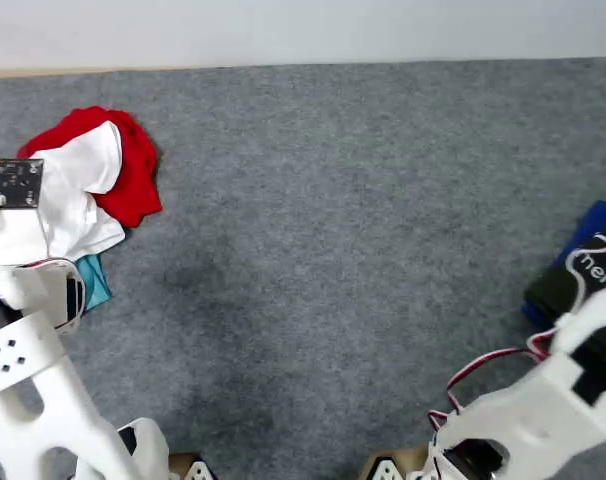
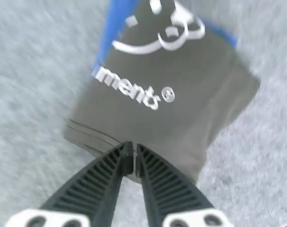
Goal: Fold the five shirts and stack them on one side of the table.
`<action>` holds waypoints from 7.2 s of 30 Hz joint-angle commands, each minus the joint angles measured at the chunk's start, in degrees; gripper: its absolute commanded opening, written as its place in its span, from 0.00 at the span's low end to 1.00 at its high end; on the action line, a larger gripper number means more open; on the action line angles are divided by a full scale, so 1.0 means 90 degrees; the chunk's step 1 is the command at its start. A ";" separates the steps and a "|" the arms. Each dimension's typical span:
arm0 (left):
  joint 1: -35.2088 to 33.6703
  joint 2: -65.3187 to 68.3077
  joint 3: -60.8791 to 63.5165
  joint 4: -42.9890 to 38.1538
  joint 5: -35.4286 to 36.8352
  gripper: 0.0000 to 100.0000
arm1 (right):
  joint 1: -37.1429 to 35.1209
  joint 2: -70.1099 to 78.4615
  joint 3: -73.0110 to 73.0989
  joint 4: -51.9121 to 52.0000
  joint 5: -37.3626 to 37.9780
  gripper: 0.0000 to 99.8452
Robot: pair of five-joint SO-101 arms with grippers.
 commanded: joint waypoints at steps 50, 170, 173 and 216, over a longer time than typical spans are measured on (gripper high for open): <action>-0.1455 0.2960 -0.2046 -0.3731 -0.1690 0.00 | -0.1939 -0.5045 0.7326 0.0230 -0.0781 0.01; 0.6926 0.3868 0.0513 -0.2852 0.1270 0.21 | -0.1949 0.1392 -0.1680 0.0220 -0.0733 0.01; 0.6652 0.3878 0.0816 -0.3028 0.1260 0.25 | -0.1929 0.1392 -0.1661 0.0230 -0.0733 0.01; 0.2794 0.0547 -0.2554 -0.1915 0.1983 0.01 | -0.2369 0.0747 -0.0205 0.0249 -0.0762 0.01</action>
